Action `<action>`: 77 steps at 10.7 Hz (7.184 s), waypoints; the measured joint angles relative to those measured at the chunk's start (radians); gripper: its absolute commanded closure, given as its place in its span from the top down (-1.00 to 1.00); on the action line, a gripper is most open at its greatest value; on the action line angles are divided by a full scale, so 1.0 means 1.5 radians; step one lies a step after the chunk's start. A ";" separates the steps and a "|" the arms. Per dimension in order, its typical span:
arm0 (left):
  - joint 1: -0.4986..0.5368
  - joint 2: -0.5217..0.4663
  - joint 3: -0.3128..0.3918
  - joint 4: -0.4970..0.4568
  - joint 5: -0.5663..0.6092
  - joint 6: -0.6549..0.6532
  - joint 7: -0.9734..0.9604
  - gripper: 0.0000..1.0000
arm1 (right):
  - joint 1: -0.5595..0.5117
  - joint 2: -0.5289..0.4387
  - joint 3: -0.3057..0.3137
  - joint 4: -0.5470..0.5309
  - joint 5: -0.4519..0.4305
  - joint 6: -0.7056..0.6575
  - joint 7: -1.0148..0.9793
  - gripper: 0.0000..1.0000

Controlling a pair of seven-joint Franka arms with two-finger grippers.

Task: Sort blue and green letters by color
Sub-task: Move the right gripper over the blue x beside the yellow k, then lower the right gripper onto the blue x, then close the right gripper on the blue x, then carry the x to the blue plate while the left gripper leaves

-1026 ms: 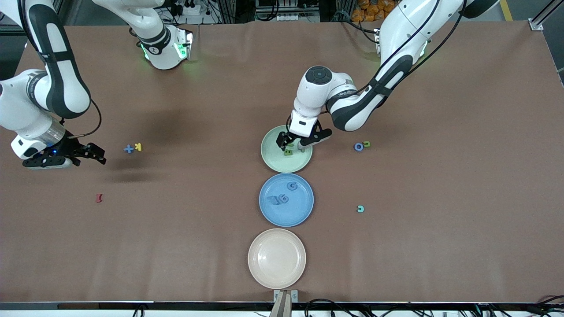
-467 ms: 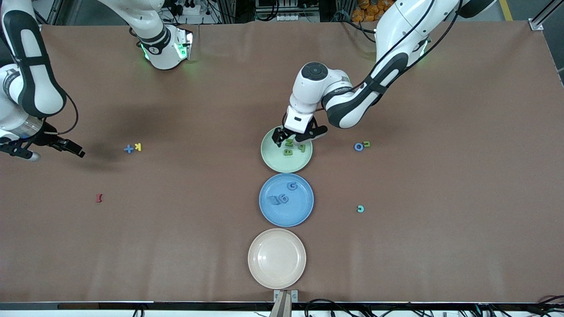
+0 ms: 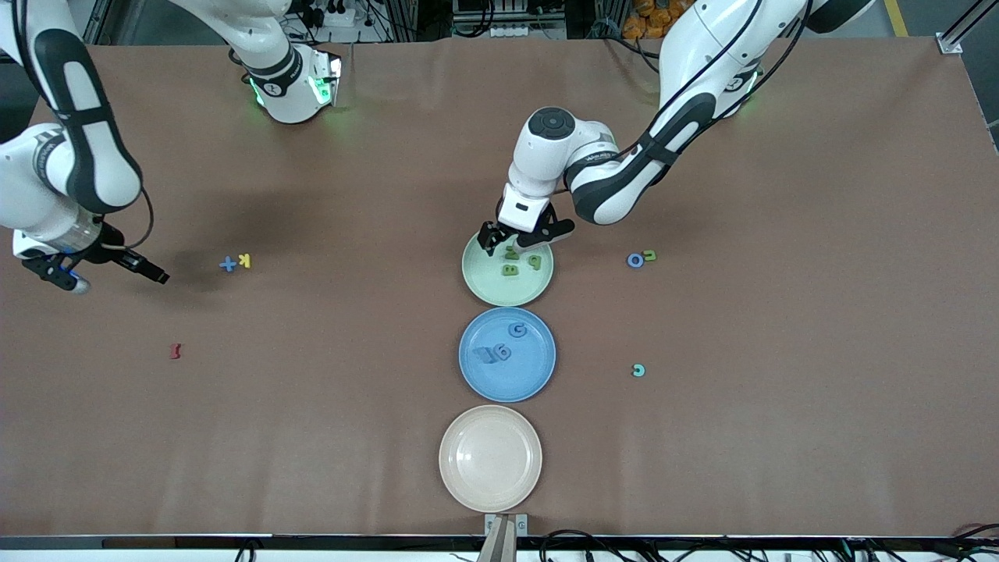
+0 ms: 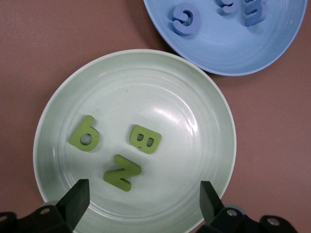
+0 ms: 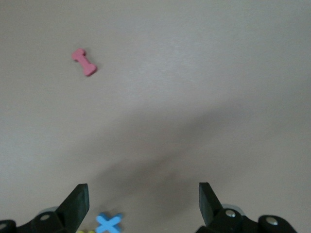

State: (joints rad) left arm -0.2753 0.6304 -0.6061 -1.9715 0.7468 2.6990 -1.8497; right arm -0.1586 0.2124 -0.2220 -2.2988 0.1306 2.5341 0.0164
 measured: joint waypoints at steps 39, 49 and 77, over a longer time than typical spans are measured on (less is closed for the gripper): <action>0.002 0.000 0.002 0.001 0.000 -0.001 0.000 1.00 | 0.107 0.054 0.019 -0.157 -0.163 0.182 0.241 -0.19; 0.001 0.001 0.002 0.001 0.000 -0.001 0.000 1.00 | 0.106 0.047 0.018 -0.140 -0.158 0.154 0.241 -1.00; 0.136 -0.001 0.008 0.009 0.001 -0.002 0.064 1.00 | 0.527 0.240 0.101 0.449 -0.092 -0.142 0.722 -1.00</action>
State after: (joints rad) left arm -0.0719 0.6291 -0.5940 -1.9580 0.7480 2.6965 -1.7531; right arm 0.6321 0.5721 -0.0707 -1.6259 -0.0071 2.3210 1.0990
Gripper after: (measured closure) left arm 0.000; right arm 0.643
